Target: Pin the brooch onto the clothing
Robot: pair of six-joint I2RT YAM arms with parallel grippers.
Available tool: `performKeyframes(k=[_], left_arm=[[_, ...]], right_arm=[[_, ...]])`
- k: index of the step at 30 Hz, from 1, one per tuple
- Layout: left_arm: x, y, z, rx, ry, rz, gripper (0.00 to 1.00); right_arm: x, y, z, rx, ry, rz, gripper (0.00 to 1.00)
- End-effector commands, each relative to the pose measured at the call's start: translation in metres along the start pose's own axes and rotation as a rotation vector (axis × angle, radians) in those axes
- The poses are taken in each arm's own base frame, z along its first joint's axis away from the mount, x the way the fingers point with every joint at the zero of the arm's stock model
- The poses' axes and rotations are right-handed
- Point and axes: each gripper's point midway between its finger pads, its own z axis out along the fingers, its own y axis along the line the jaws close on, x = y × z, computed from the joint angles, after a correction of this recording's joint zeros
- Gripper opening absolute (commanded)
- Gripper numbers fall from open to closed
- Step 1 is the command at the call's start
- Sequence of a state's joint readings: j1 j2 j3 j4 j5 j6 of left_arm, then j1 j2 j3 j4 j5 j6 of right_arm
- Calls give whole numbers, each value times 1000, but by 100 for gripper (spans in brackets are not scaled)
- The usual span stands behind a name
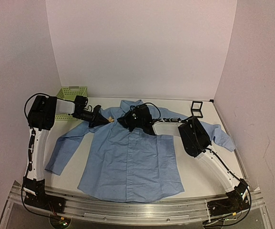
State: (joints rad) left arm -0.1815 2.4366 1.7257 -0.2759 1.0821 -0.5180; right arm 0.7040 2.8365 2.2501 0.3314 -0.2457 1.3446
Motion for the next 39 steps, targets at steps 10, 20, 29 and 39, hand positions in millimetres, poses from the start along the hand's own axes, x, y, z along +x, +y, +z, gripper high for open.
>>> performKeyframes(k=[10, 20, 29, 39], left_arm=[[11, 21, 16, -125, 32, 61, 0], [10, 6, 21, -111, 50, 125, 0], [15, -2, 25, -103, 78, 178, 0], [21, 4, 30, -122, 98, 212, 0]], right_arm=[[21, 50, -4, -180, 110, -11, 16], [29, 44, -4, -163, 134, 0, 16], [28, 33, -1, -143, 117, 14, 10], [25, 16, -2, -98, 85, 37, 3]])
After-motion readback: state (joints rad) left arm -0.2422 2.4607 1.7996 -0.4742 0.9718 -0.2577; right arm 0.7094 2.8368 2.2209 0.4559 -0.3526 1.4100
